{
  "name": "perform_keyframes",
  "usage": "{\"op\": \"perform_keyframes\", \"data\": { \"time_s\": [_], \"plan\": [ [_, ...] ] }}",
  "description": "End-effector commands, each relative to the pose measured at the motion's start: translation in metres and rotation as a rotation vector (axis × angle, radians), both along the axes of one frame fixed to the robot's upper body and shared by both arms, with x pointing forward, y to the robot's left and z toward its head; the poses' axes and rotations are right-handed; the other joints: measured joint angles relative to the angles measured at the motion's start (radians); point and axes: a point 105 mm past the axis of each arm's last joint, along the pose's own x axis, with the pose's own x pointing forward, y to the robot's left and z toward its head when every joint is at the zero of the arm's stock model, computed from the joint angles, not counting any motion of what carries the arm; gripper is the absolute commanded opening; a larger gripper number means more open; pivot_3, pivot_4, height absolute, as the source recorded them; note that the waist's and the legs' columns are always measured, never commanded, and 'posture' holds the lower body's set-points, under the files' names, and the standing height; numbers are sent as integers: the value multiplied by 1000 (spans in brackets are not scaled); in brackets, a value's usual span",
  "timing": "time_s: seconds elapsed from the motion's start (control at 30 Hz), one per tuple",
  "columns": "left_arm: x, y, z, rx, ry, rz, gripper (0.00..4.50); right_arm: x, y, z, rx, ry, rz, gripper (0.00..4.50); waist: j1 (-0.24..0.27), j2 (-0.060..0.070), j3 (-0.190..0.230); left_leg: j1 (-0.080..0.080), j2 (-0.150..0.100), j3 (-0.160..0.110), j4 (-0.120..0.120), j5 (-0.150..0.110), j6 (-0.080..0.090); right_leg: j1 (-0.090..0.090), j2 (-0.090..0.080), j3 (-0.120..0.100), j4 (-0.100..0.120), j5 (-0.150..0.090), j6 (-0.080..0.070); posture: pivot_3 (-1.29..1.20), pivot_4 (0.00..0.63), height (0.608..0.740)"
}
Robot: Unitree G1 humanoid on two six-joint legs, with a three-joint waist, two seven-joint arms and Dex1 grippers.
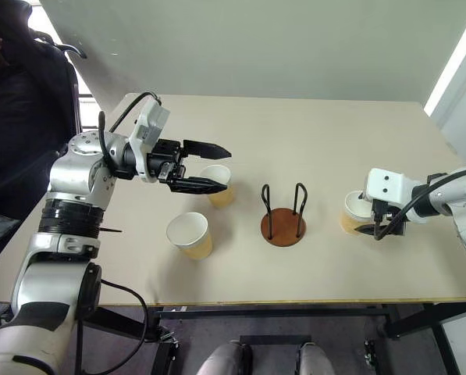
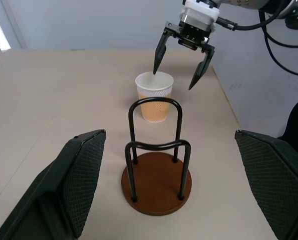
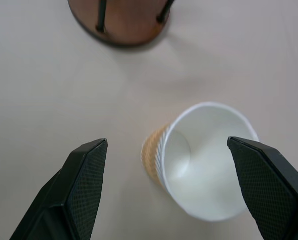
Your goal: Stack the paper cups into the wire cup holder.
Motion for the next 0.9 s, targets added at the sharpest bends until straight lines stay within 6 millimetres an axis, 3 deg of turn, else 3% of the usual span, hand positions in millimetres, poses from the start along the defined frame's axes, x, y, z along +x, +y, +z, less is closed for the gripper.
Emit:
{"op": "perform_keyframes", "data": {
  "time_s": [0.03,0.57,0.67,0.9],
  "plan": [
    [-10,0,9,21,-59,-55,4455,2,-1,6,-65,-36,42,3934,0,0,0,0,0,0,0,0,0,0,0,0,0,0,0,0,150,740],
    [-12,-2,8,15,-70,-49,4455,12,-5,-13,-219,-28,123,3934,-1,0,0,0,0,0,0,0,0,0,0,0,0,0,0,0,150,740],
    [-12,-3,8,17,-71,-47,4455,16,-8,-12,-249,-34,124,3464,-1,0,0,0,0,0,0,0,1,0,0,0,0,0,0,0,150,740],
    [-12,-4,6,23,-69,-51,4455,18,-10,-11,-296,-24,156,1082,-1,0,0,0,0,0,0,0,1,0,-1,0,0,0,-1,0,150,740]
  ]
}}
